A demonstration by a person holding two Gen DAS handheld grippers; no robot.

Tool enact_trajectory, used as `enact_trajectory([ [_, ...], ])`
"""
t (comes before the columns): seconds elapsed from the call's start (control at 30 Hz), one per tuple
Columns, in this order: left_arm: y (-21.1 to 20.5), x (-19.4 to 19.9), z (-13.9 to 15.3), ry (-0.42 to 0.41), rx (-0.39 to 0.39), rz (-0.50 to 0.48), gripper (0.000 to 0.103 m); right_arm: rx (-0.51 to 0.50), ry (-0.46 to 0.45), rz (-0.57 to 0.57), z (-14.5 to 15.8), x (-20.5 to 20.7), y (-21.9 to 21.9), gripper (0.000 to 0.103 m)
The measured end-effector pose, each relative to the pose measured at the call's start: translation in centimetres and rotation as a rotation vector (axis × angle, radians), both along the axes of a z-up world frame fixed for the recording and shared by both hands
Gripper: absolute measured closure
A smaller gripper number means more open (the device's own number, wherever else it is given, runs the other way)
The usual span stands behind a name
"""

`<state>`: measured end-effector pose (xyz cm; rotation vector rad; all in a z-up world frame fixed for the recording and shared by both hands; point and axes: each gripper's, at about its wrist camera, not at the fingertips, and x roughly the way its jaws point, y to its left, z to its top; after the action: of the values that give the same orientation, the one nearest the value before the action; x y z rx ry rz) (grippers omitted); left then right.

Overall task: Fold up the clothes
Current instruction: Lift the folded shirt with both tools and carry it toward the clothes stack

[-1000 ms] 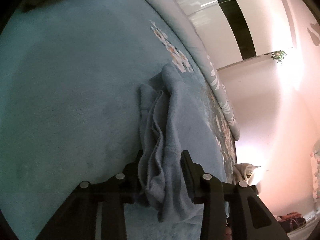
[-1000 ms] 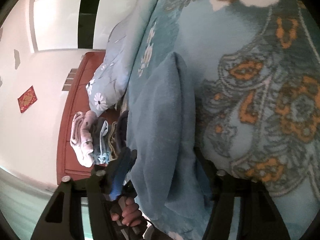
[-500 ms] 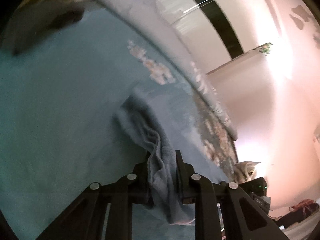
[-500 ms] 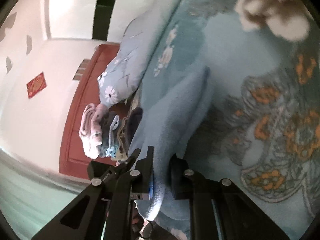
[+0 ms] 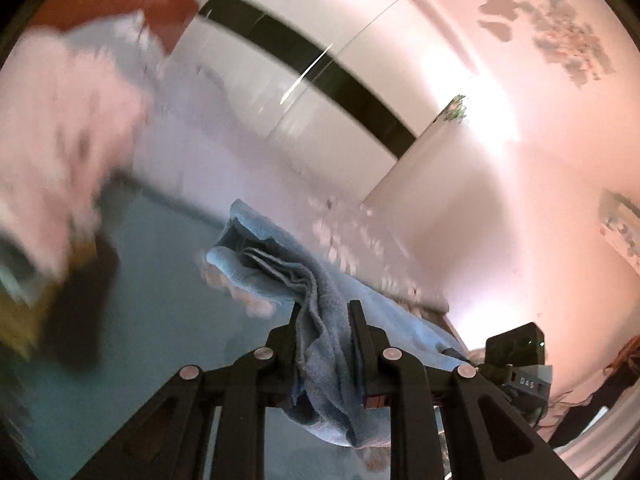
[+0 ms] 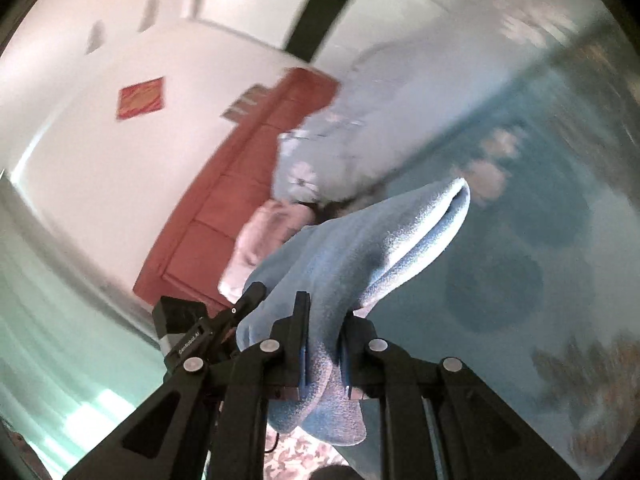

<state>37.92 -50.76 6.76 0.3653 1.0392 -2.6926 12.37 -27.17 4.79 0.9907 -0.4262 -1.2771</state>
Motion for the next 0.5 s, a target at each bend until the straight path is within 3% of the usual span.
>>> enact_trajectory([
  [0.23, -6.3, 5.1, 7.3, 0.039, -0.113, 0.083, 0.082, -0.105, 0.165, 0.096, 9.0, 4.2, -7.9, 0.090],
  [0.37, -10.9, 8.4, 9.9, 0.017, -0.154, 0.172, 0.082, -0.139, 0.203, 0.160, 11.9, 6.6, -13.9, 0.090],
  [0.5, -16.5, 11.8, 11.4, 0.022, -0.142, 0.257, 0.082, -0.138, 0.196, 0.226, 13.2, 9.1, -21.1, 0.090],
])
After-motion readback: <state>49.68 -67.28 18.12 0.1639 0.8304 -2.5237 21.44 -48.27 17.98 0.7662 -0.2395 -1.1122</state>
